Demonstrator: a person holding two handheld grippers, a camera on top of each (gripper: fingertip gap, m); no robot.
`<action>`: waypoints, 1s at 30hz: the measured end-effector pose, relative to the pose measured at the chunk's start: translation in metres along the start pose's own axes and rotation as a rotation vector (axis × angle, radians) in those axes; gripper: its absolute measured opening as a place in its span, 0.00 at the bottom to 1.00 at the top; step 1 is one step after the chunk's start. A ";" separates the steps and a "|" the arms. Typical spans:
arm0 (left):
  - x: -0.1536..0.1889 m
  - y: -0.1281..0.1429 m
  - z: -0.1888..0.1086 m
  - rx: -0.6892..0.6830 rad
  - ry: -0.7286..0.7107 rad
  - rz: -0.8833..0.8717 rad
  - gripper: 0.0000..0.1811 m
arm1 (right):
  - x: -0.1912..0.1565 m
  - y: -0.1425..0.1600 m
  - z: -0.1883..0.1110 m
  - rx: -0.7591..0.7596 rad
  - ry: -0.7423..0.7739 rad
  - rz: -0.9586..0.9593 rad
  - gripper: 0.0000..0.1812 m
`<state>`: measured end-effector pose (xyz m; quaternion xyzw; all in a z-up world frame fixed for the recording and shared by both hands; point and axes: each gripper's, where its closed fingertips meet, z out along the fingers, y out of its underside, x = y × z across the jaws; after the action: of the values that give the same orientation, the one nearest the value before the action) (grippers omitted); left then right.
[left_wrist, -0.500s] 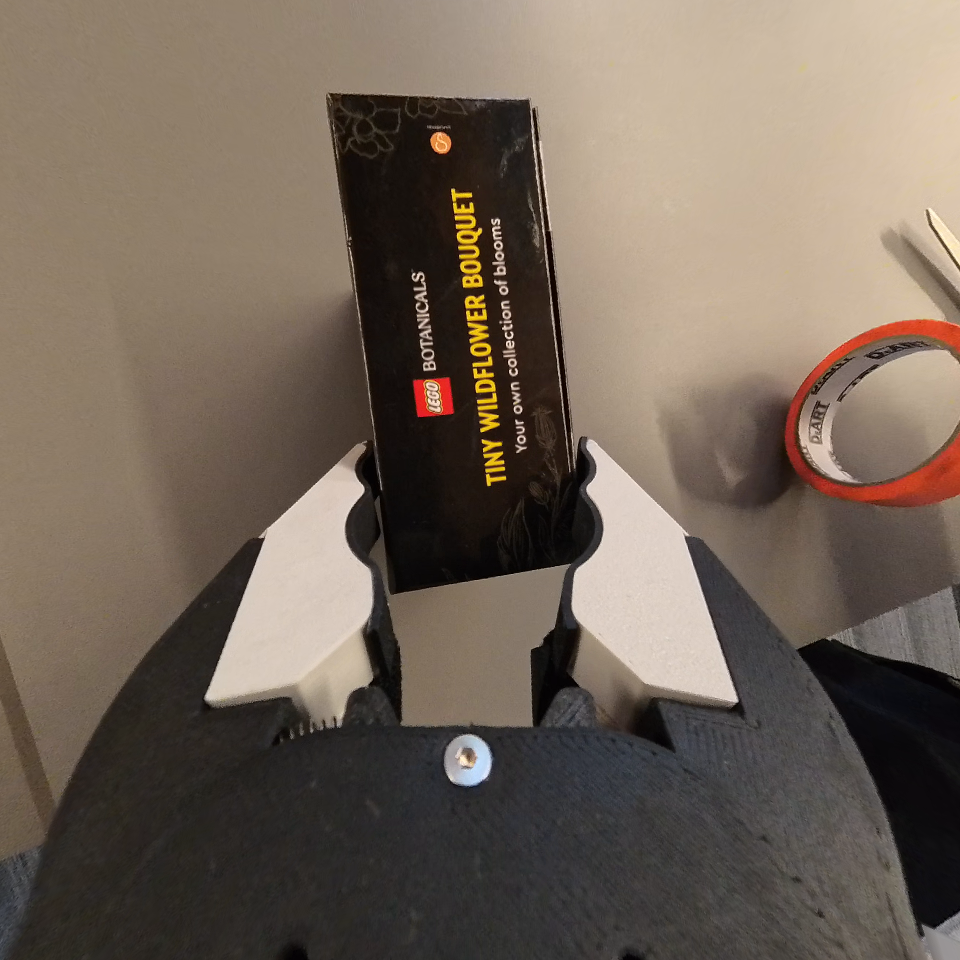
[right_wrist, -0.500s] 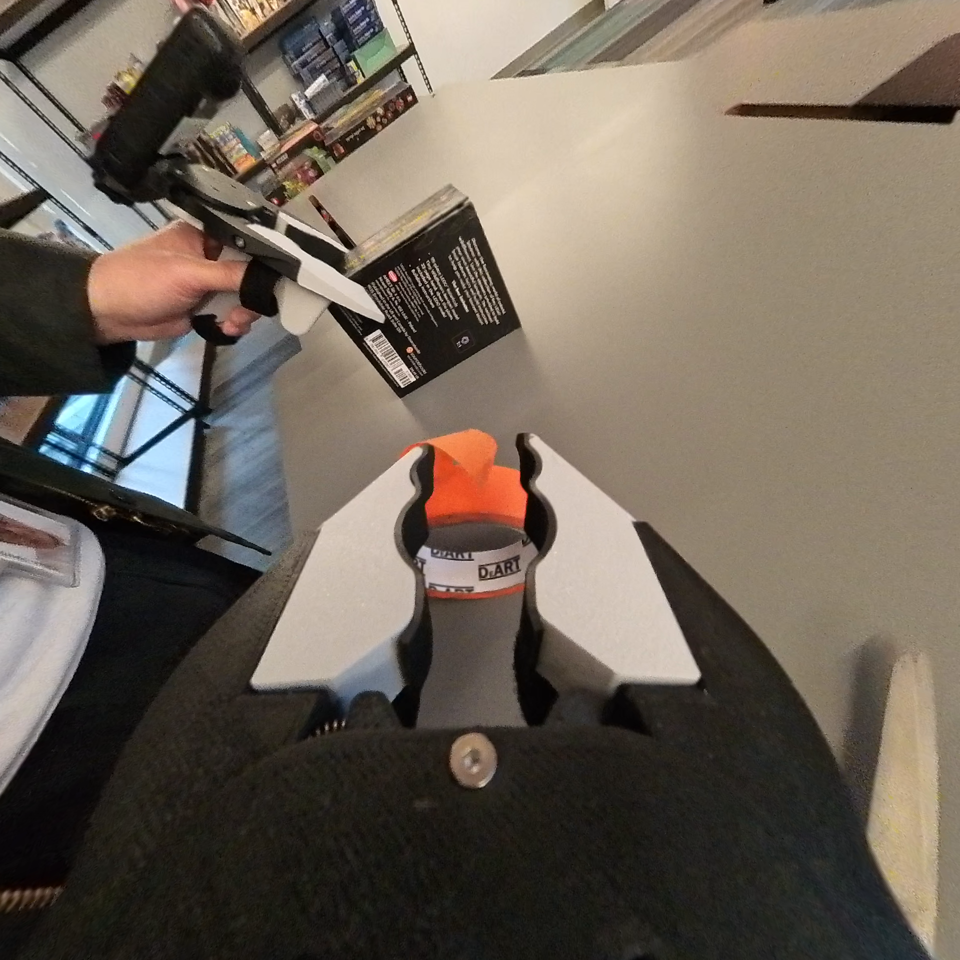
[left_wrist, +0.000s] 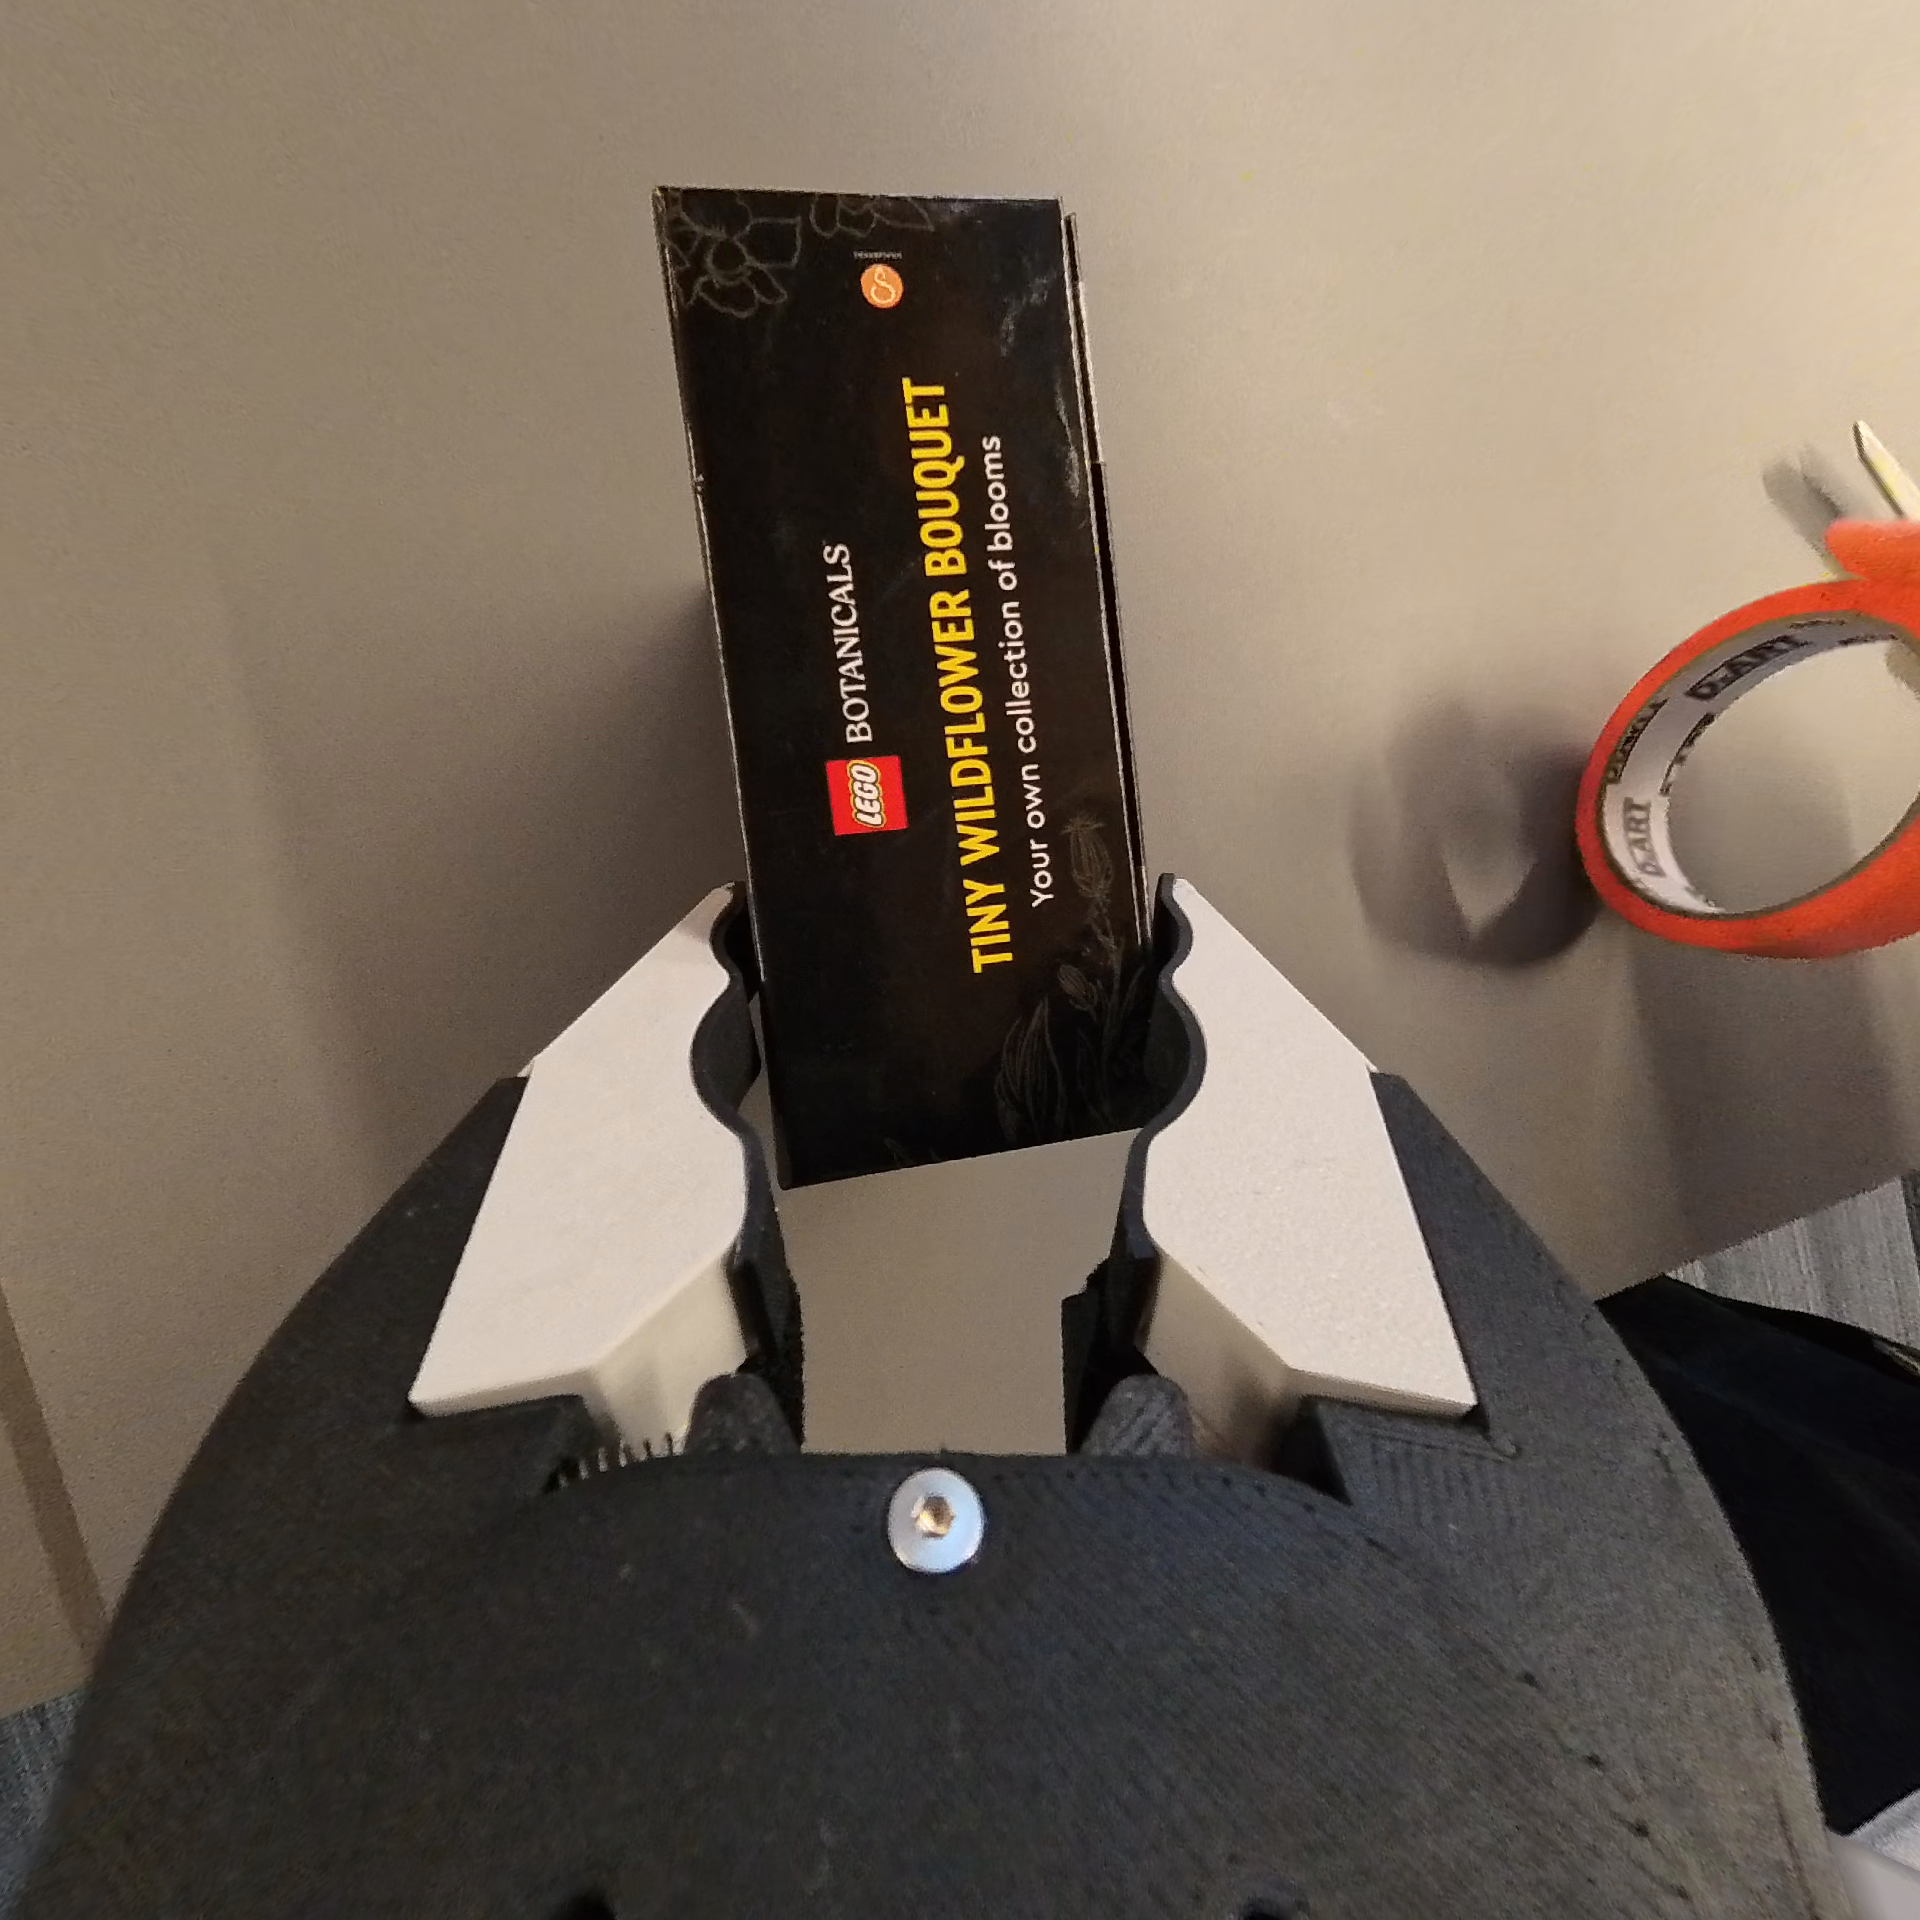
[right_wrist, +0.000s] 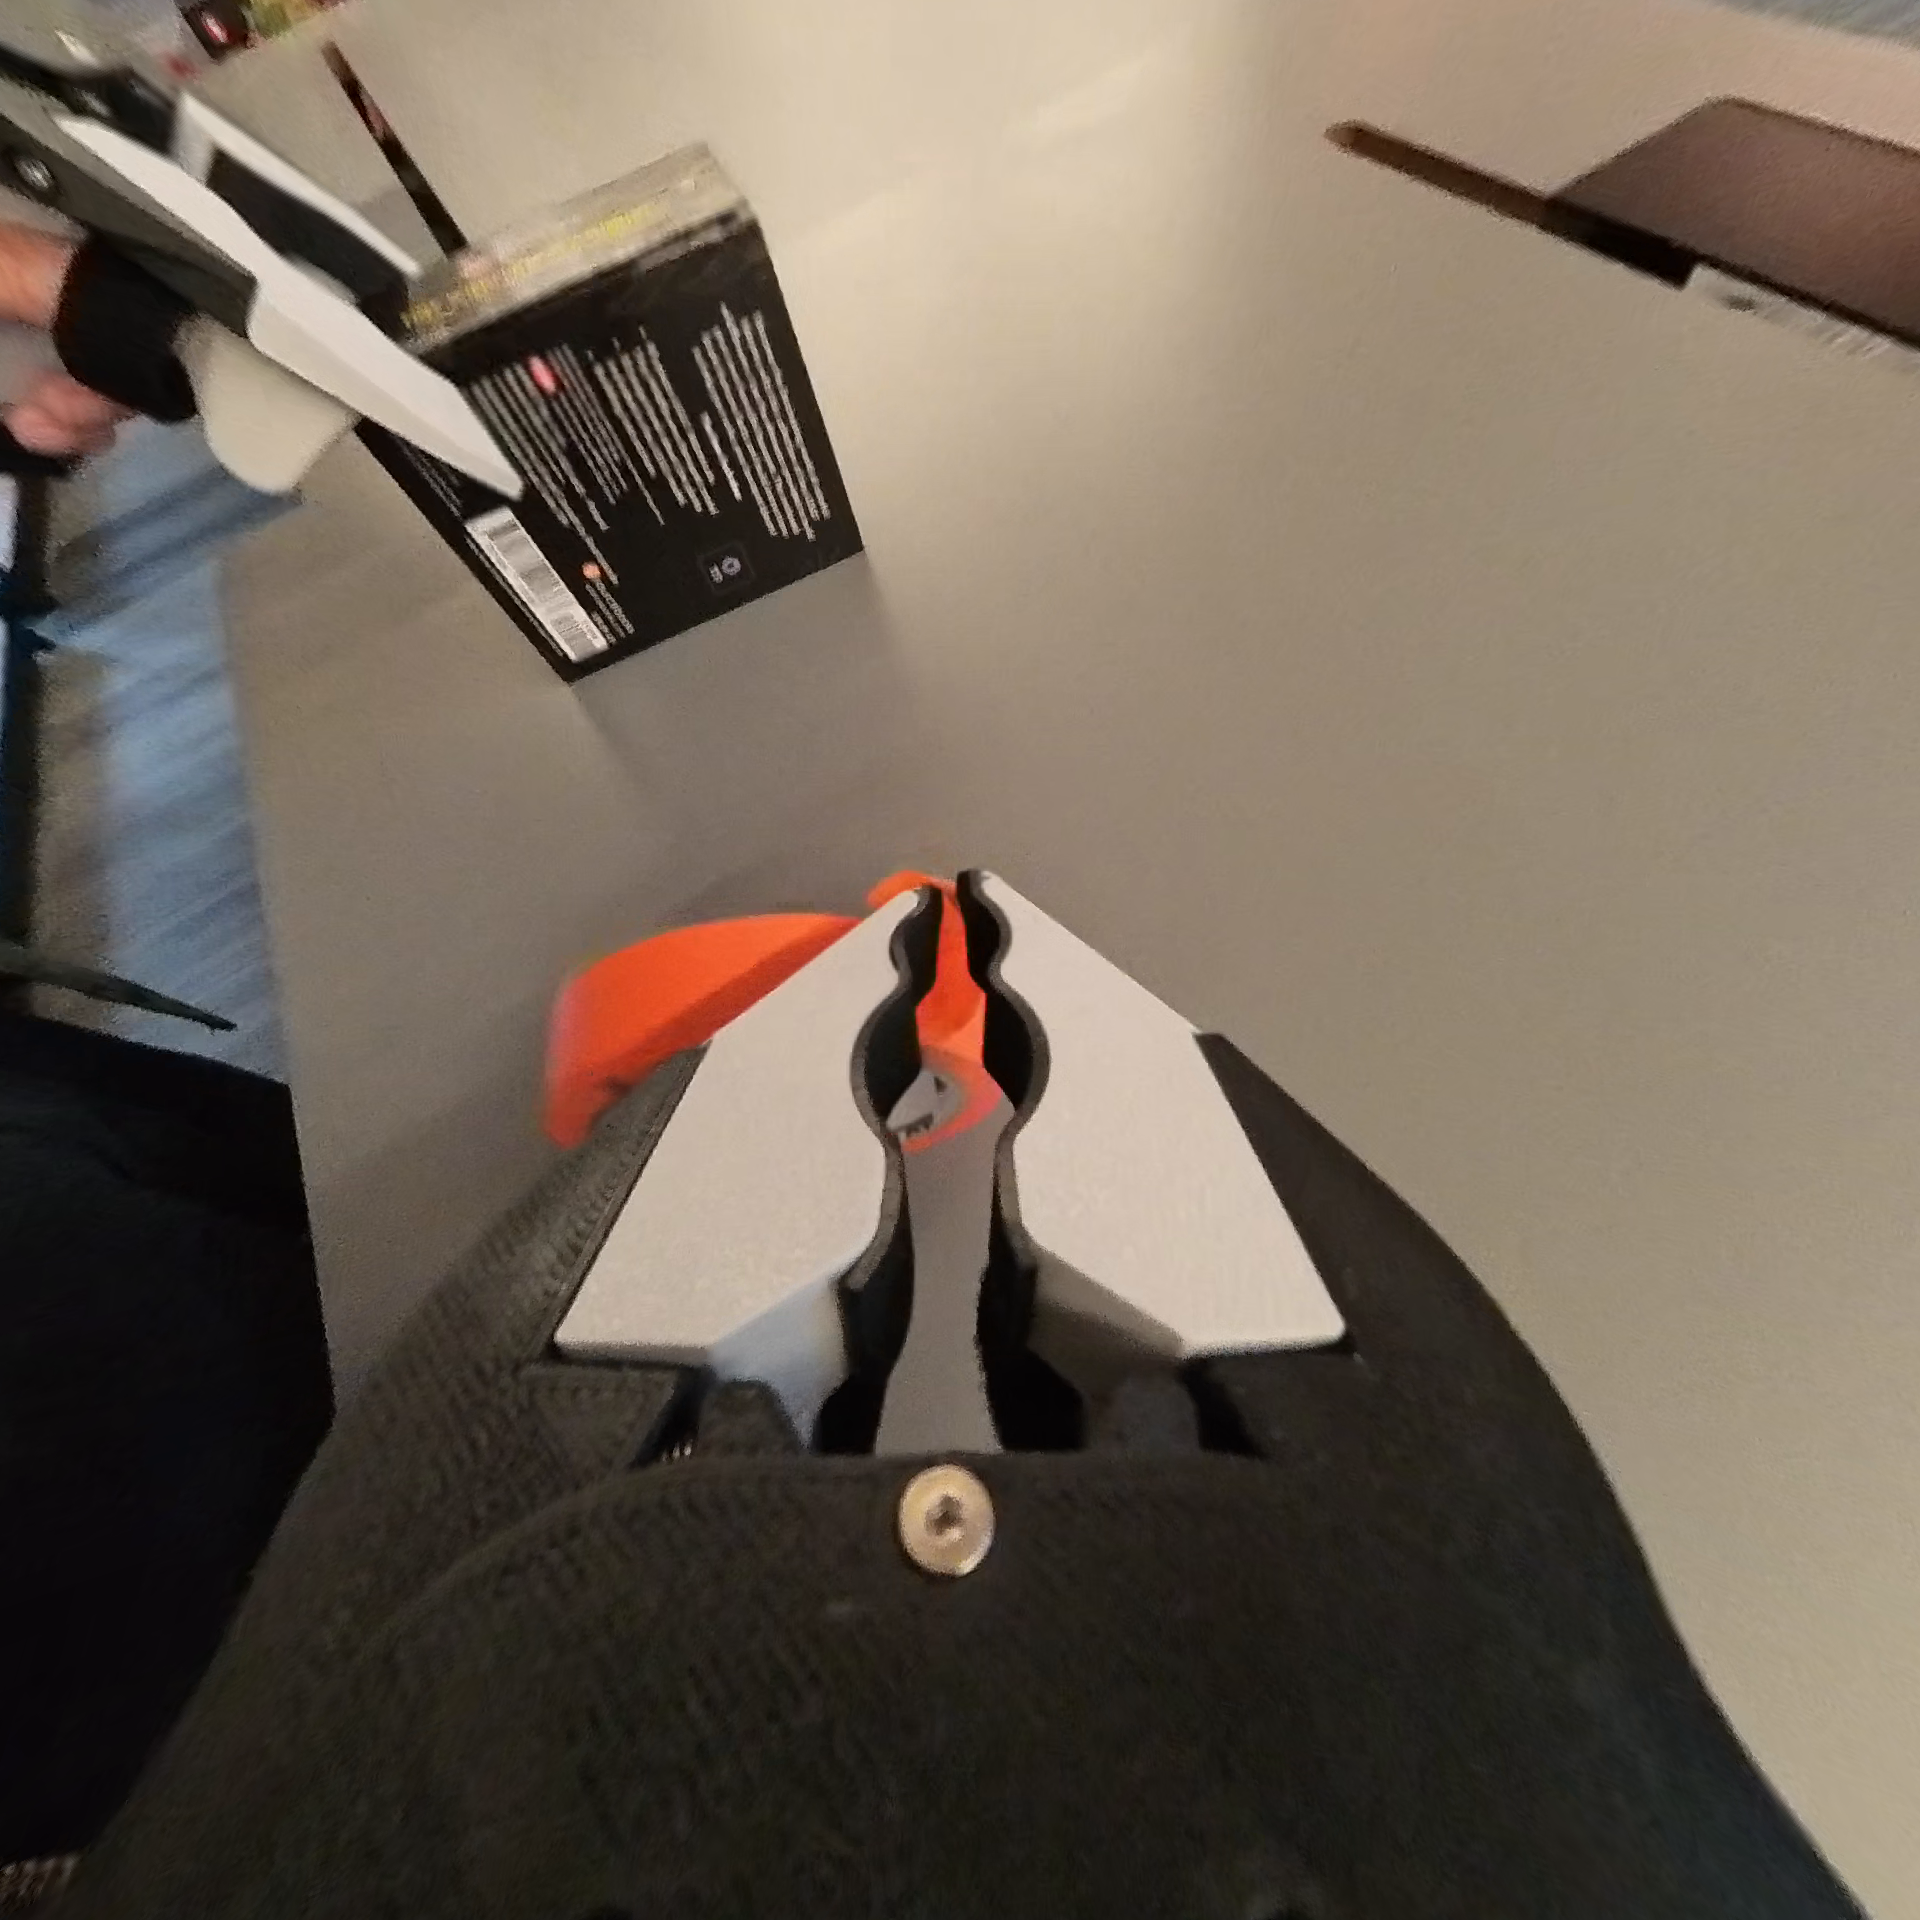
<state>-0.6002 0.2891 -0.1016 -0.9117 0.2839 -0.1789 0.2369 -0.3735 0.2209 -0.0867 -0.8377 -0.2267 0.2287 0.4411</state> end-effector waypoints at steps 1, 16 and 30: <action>0.000 0.000 0.000 -0.001 0.000 0.000 0.41 | -0.001 -0.008 -0.001 0.033 -0.007 0.006 0.02; 0.000 0.000 0.000 0.005 0.000 -0.006 0.41 | 0.007 -0.042 -0.009 0.311 -0.498 1.041 0.00; 0.000 0.000 -0.001 0.011 0.001 -0.008 0.41 | -0.048 -0.061 0.039 -0.019 -0.546 0.556 0.00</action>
<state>-0.6006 0.2890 -0.1012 -0.9115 0.2793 -0.1822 0.2410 -0.4451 0.2493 -0.0466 -0.7794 -0.1022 0.5522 0.2778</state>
